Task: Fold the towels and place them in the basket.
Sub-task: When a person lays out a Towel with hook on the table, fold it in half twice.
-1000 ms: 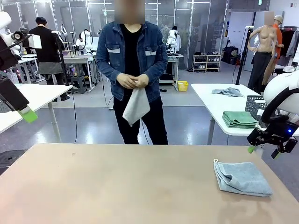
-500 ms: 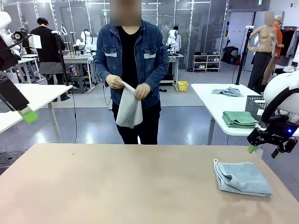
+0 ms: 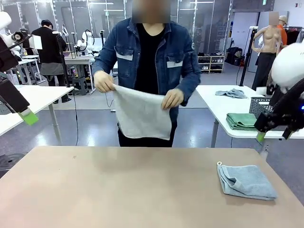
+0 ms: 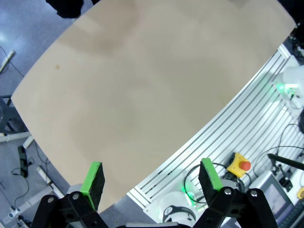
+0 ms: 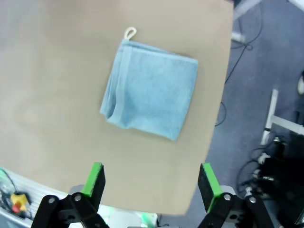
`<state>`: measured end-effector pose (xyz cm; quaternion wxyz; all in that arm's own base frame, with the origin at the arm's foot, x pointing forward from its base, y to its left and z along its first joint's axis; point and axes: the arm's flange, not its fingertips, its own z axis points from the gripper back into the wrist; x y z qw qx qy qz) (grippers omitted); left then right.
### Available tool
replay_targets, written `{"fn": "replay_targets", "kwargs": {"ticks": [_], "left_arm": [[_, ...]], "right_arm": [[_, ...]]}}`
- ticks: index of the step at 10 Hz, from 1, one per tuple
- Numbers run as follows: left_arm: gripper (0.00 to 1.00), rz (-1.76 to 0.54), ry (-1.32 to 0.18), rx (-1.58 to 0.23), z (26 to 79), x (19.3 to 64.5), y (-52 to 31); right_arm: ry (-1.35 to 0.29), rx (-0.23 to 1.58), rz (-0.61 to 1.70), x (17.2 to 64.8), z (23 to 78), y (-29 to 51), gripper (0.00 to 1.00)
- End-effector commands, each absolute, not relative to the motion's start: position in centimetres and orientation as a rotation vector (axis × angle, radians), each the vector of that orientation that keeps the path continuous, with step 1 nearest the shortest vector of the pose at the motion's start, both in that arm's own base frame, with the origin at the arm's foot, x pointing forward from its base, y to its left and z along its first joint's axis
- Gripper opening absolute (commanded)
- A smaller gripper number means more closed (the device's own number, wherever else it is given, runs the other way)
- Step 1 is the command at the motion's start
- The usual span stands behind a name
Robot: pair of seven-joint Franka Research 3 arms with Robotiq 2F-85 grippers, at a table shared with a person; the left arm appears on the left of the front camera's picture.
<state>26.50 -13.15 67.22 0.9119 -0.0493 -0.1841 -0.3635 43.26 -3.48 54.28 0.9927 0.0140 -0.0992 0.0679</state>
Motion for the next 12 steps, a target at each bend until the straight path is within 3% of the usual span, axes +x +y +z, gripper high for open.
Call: {"fn": "replay_targets", "kwargs": {"ticks": [1, 4, 8, 10, 12], "left_arm": [[1.0, -0.768, -0.373, -0.1, 67.2, 26.4, -13.0], [1.0, -0.768, -0.373, -0.1, 67.2, 26.4, -13.0], [1.0, -0.768, -0.373, -0.1, 67.2, 26.4, -13.0], [1.0, -0.768, -0.373, -0.1, 67.2, 26.4, -13.0], [1.0, -0.768, -0.373, -0.1, 67.2, 26.4, -13.0]], "right_arm": [[-0.211, 0.024, 0.169, 40.6, 58.7, -2.2, 0.98], [-0.312, 0.019, 0.292, 33.8, 64.8, 0.9, 0.98], [-0.449, 0.038, 0.57, 25.7, 67.2, 5.5, 0.98], [-0.499, 0.054, 0.646, 23.2, 66.7, 6.4, 0.98], [-0.465, 0.089, 0.629, 23.6, 66.4, 6.3, 0.98]]}}
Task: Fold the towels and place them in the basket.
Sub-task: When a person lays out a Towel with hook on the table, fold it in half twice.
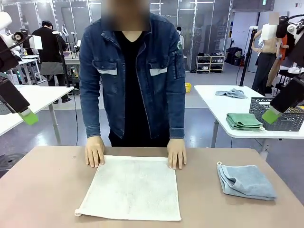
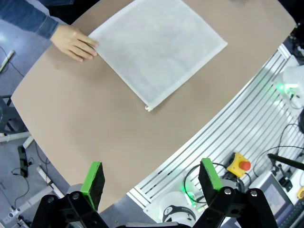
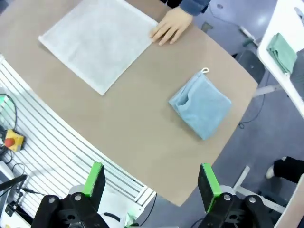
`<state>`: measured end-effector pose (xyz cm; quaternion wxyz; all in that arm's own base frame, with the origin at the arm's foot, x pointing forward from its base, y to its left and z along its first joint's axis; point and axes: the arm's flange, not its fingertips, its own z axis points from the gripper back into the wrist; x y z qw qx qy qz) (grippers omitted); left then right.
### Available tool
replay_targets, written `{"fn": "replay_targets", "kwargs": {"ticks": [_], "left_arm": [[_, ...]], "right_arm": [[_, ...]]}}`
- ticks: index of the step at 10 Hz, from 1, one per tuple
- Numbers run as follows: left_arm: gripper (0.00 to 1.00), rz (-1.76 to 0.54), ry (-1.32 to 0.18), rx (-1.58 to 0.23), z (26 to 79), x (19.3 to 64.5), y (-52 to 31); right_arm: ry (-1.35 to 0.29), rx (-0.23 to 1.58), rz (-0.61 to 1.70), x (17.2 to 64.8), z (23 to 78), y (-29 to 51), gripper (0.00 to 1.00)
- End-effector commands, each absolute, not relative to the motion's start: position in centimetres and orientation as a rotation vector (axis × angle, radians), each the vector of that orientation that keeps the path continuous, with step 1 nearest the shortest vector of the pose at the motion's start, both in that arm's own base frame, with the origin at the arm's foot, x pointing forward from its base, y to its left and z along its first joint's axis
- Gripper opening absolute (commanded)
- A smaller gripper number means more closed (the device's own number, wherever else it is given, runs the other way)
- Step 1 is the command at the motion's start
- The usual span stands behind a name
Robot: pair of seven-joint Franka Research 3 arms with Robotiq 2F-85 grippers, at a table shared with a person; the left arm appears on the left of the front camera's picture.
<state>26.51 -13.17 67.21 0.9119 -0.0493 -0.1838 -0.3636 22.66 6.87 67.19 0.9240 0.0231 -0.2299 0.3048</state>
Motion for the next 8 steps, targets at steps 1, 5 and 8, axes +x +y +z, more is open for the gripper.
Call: {"fn": "replay_targets", "kwargs": {"ticks": [1, 5, 8], "left_arm": [[1.0, -0.768, -0.373, -0.1, 67.2, 26.4, -13.0], [1.0, -0.768, -0.373, -0.1, 67.2, 26.4, -13.0], [1.0, -0.768, -0.373, -0.1, 67.2, 26.4, -13.0]], "right_arm": [[-0.45, 0.112, 0.585, 24.4, 66.3, 6.0, 0.98], [-0.472, 0.047, 0.626, 22.7, 67.2, 6.9, 0.98], [-0.472, 0.047, 0.626, 22.7, 67.2, 6.9, 0.98]]}}
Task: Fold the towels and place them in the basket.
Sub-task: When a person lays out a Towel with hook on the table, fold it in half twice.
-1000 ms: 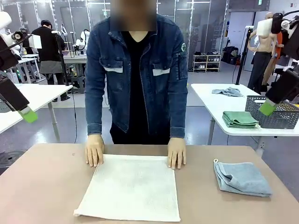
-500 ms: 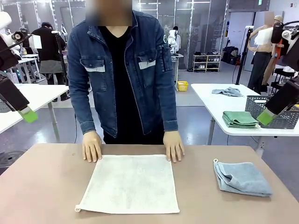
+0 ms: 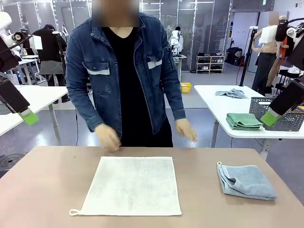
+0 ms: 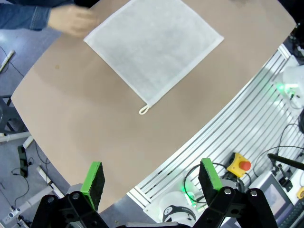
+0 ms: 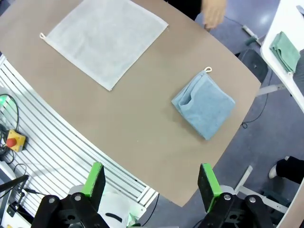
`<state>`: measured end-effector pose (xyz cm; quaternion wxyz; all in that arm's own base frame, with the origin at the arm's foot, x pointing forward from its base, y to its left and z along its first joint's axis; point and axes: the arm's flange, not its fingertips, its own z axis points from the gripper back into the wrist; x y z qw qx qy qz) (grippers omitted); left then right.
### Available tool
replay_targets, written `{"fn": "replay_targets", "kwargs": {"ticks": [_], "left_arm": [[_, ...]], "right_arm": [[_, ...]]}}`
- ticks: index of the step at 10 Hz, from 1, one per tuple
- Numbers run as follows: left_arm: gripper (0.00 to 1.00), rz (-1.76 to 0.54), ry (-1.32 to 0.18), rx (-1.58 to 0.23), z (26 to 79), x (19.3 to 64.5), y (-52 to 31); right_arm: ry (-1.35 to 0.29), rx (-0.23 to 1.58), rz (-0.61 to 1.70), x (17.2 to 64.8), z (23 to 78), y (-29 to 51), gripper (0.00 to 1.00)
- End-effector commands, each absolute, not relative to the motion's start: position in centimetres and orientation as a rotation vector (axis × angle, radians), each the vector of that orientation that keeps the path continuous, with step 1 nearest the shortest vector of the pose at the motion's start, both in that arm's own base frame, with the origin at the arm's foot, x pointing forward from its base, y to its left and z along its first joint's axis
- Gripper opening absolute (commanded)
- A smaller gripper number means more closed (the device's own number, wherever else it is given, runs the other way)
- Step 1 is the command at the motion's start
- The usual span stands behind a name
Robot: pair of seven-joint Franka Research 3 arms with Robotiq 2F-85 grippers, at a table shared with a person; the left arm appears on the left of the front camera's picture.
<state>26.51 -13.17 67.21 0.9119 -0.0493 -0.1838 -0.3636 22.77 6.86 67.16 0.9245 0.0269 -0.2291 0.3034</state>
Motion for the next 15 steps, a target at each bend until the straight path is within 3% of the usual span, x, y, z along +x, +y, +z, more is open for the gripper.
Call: {"fn": "replay_targets", "kwargs": {"ticks": [1, 6, 7, 8, 10, 12, 15], "left_arm": [[1.0, -0.768, -0.373, -0.1, 67.2, 26.4, -13.0], [1.0, -0.749, -0.379, -0.102, 67.2, 26.5, -13.2], [1.0, -0.925, -0.345, -0.003, 66.4, 25.1, -14.4], [1.0, -1.116, -0.309, -0.017, 65.3, 25.3, -14.8], [1.0, -1.311, -0.188, 0.001, 62.0, 26.9, -15.1], [1.0, -1.472, -0.176, 0.045, 58.4, 27.5, -16.7], [1.0, -1.464, -0.147, -0.016, 53.7, 29.0, -17.2]], "right_arm": [[-0.472, 0.047, 0.626, 22.7, 67.2, 6.9, 0.98], [-0.47, 0.055, 0.622, 22.8, 67.2, 6.9, 0.98], [-0.481, -0.051, 0.819, 21.6, 67.1, 9.0, 0.98], [-0.441, -0.098, 1.032, 21.2, 66.3, 11.9, 0.98], [-0.457, -0.1, 1.266, 21.4, 64.7, 15.3, 0.98], [-0.36, -0.228, 1.363, 22.9, 61.5, 19.4, 0.98], [-0.236, -0.162, 1.406, 25.1, 55.8, 22.5, 0.98]]}}
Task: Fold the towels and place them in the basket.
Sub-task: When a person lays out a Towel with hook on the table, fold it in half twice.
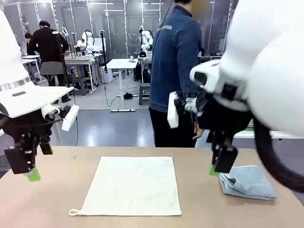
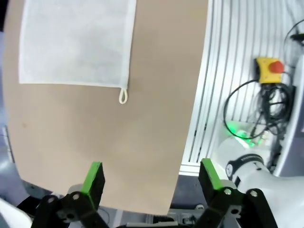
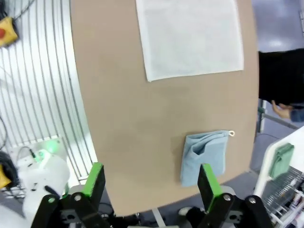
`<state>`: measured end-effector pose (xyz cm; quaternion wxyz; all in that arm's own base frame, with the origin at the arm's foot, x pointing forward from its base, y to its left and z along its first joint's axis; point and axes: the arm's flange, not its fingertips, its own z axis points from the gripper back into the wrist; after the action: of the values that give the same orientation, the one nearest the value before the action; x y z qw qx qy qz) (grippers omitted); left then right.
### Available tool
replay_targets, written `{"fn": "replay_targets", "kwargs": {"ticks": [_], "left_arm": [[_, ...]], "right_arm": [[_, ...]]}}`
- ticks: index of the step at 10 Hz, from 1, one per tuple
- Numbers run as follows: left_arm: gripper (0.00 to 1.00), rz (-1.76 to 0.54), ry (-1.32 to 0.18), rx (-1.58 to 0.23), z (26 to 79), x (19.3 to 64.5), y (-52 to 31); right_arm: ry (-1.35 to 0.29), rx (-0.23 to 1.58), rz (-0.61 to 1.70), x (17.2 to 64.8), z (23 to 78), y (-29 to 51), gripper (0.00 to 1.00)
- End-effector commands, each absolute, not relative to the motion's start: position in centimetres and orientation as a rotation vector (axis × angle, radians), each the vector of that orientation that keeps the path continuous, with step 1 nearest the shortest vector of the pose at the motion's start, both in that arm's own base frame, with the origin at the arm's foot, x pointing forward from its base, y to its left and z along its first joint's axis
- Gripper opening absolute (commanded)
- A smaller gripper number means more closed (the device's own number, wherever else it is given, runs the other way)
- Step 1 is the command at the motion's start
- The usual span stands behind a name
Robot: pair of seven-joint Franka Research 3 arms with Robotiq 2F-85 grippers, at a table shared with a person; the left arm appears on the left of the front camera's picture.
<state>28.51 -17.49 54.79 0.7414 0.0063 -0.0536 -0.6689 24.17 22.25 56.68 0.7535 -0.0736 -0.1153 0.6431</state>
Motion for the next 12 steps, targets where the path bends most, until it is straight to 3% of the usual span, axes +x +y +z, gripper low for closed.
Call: {"fn": "replay_targets", "kwargs": {"ticks": [1, 8, 11, 12], "left_arm": [[1.0, -1.507, -0.133, -0.056, 52.4, 28.9, -17.0], [1.0, -1.48, -0.111, -0.036, 51.8, 28.8, -17.2], [1.0, -1.61, -0.076, -0.099, 44.7, 30.0, -17.3], [1.0, -1.63, -0.104, -0.114, 47.9, 32.1, -25.5]], "right_arm": [[-0.21, -0.157, 1.393, 26.0, 54.6, 22.9, 0.98], [-0.188, -0.144, 1.403, 26.0, 53.7, 23.0, 0.98], [-0.16, -0.017, 1.507, 28.5, 49.4, 23.9, 0.98], [-0.137, -0.028, 1.527, 29.0, 48.0, 24.3, 0.98]]}}
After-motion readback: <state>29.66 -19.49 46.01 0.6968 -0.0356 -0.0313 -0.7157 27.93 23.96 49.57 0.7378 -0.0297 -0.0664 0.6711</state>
